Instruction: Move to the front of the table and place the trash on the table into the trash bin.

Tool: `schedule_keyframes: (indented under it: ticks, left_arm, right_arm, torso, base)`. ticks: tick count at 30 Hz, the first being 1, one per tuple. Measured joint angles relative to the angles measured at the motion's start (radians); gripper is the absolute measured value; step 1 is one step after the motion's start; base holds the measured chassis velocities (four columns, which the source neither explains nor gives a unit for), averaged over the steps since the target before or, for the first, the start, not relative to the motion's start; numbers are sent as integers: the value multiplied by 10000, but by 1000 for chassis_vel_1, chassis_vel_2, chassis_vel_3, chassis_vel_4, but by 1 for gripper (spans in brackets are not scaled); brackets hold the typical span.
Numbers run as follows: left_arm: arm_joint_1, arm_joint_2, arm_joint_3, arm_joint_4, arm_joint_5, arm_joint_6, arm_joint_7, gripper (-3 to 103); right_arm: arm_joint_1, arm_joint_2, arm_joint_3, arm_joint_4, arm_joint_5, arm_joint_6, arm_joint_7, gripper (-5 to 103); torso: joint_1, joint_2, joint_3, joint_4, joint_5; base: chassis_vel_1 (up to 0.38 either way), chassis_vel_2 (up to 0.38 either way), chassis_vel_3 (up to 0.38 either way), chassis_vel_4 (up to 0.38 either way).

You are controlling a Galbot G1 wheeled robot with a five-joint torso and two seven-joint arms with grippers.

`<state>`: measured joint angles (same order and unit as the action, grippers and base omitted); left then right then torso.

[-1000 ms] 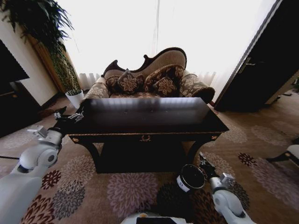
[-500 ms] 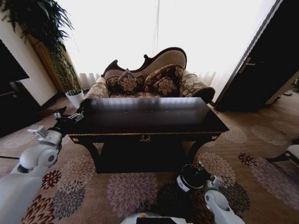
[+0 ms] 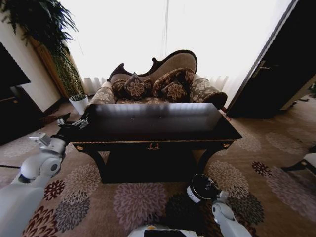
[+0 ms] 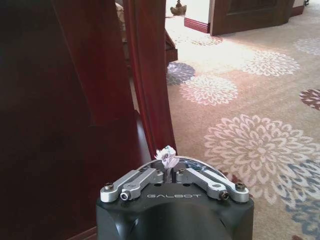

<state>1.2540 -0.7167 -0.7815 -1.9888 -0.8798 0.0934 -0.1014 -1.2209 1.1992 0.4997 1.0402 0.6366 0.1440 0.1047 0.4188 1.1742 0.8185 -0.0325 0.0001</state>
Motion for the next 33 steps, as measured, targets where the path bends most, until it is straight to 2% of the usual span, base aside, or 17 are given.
schedule_keyframes:
  ticks: [1, 2, 7, 9, 12, 13, 16, 18, 22, 23, 25, 27, 28, 29, 31, 33]
  left_arm:
    - [0, 0, 0, 0, 0, -1, 0, 100]
    - [0, 0, 0, 0, 0, -1, 0, 100]
    - [0, 0, 0, 0, 0, 0, 0, 100]
    - [0, 0, 0, 0, 0, 0, 0, 100]
    - [0, 0, 0, 0, 0, 0, 0, 100]
    - [0, 0, 0, 0, 0, 0, 0, 100]
    - [0, 0, 0, 0, 1, 0, 0, 100]
    - [0, 0, 0, 0, 0, 0, 0, 100]
    - [0, 0, 0, 0, 0, 0, 0, 100]
    - [0, 0, 0, 0, 0, 0, 0, 100]
    - [0, 0, 0, 0, 0, 0, 0, 100]
    - [0, 0, 0, 0, 0, 0, 0, 100]
    - [0, 0, 0, 0, 0, 0, 0, 100]
    - [0, 0, 0, 0, 0, 0, 0, 100]
    - [0, 0, 0, 0, 0, 0, 0, 100]
    - [0, 0, 0, 0, 0, 0, 0, 100]
  right_arm:
    - [107, 7, -3, -174, -2, 17, -1, 9]
    - [107, 7, -3, -174, -2, 17, -1, 9]
    - [269, -2, -6, -405, 0, 35, -21, 37]
    - [276, -7, -11, -394, 4, 35, -22, 37]
    - [329, -44, -43, -339, 18, 35, -22, 52]
    - [329, -44, -43, -339, 18, 35, -22, 52]
    - [382, -76, -84, -300, 37, 20, -21, 69]
    - [389, -80, -97, -280, 41, 12, -20, 69]
    - [437, -113, -191, -247, -179, 4, -51, 90]
    - [437, -113, -191, -247, -179, 4, -51, 90]
    - [467, -221, -305, -402, -1154, 223, -244, 99]
    - [571, -248, -422, -612, -2090, 406, -281, 100]
    - [571, -248, -422, -612, -2090, 406, -281, 100]
    - [734, -197, -503, -860, -2840, 535, -273, 100]
    - [829, -158, -531, -1001, -3161, 602, -262, 100]
    - [1144, -40, -634, -1499, -4089, 835, -215, 100]
  torso:
    - [1, 0, 0, 0, 0]
    - [1, 0, 0, 0, 0]
    - [0, 0, 0, 0, -1]
    - [0, 0, 0, 0, -1]
    - [0, 0, 0, 0, -1]
    - [0, 0, 0, 0, -1]
    - [1, 0, 0, 0, -1]
    - [1, 0, 0, 0, -1]
    - [0, 0, 0, 0, 0]
    - [0, 0, 0, 0, 0]
    - [1, 0, 0, 1, -2]
    - [0, 1, 0, -3, -3]
    - [0, 1, 0, -3, -3]
    - [0, 0, 0, -2, 0]
    - [0, 0, 0, -1, 0]
    - [0, 1, 0, 2, 0]
  base:
    - [0, 0, 0, 0]
    - [0, 0, 0, 0]
    - [0, 0, 0, 0]
    - [0, 0, 0, 0]
    - [0, 0, 0, 0]
    - [0, 0, 0, 0]
    - [0, 0, 0, 0]
    - [0, 0, 0, 0]
    - [0, 0, 0, 0]
    - [0, 0, 0, 0]
    - [0, 0, 0, 0]
    - [0, 0, 0, 0]
    - [0, 0, 0, 0]
    - [0, 0, 0, 0]
    - [0, 0, 0, 0]
    - [0, 0, 0, 0]
